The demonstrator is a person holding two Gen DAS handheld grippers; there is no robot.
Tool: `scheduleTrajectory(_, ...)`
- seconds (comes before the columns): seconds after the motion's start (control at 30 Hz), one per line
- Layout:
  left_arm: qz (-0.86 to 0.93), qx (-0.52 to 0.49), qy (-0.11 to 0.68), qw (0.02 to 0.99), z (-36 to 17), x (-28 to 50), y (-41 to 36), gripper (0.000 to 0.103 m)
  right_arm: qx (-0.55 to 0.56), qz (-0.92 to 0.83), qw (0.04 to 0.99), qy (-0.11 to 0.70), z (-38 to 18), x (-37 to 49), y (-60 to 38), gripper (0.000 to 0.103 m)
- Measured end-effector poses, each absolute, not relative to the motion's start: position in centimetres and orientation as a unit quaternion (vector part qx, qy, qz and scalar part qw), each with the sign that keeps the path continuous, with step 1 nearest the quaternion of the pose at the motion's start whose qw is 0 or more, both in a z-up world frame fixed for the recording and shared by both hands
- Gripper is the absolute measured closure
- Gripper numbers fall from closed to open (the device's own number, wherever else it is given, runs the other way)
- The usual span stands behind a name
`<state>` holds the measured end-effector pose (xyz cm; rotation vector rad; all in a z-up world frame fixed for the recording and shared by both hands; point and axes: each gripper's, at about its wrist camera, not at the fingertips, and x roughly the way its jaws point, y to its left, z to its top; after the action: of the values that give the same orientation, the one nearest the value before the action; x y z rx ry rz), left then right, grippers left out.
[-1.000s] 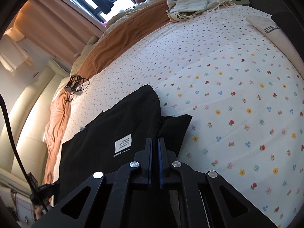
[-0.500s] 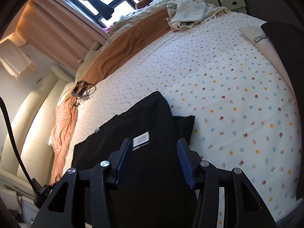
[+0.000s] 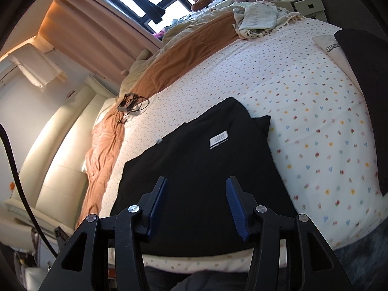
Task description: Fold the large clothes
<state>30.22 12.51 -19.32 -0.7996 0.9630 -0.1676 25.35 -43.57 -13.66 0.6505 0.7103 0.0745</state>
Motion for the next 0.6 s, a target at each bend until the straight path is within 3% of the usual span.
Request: scheduleTrajectory(0.6, -0.099, -0.417, 0.422, 0.799, -18.5, 22.3, 15.3, 0.036, 0.249, 0.093, 0.891, 0.367, -14.6, 20.5, -33.9, 0.053)
